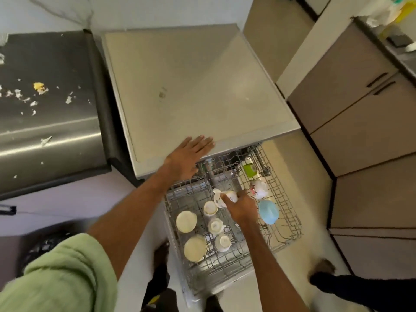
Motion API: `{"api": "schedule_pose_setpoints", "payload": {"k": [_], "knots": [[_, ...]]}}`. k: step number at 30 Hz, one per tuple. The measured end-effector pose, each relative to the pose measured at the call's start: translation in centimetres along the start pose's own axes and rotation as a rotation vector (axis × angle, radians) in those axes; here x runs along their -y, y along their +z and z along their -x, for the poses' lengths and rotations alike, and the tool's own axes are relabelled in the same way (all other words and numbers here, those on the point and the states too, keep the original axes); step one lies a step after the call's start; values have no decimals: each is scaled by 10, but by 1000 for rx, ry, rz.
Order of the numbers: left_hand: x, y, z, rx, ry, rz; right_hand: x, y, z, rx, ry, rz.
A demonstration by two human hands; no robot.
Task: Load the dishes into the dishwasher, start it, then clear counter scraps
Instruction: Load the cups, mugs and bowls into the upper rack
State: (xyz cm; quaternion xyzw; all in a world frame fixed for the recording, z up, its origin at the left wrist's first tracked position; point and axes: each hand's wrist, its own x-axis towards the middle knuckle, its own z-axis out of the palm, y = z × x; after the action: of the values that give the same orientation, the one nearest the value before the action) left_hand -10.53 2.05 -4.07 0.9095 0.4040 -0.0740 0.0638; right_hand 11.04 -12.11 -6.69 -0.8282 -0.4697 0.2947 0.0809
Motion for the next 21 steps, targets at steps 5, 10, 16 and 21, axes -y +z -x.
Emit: {"api": "schedule_pose_setpoints", "payload": {"k": [5,10,16,21], "knots": [[10,9,-6,-69,71,24,-1,33,-59,118,-86,52],[16,15,-8,-104,91,-34,11,86,-98,151,-142,203],[20,18,-11,-106,93,-11,7,125,-116,161,-89,284],[19,16,-11,-116,92,26,13,140,-120,164,-79,291]]}}
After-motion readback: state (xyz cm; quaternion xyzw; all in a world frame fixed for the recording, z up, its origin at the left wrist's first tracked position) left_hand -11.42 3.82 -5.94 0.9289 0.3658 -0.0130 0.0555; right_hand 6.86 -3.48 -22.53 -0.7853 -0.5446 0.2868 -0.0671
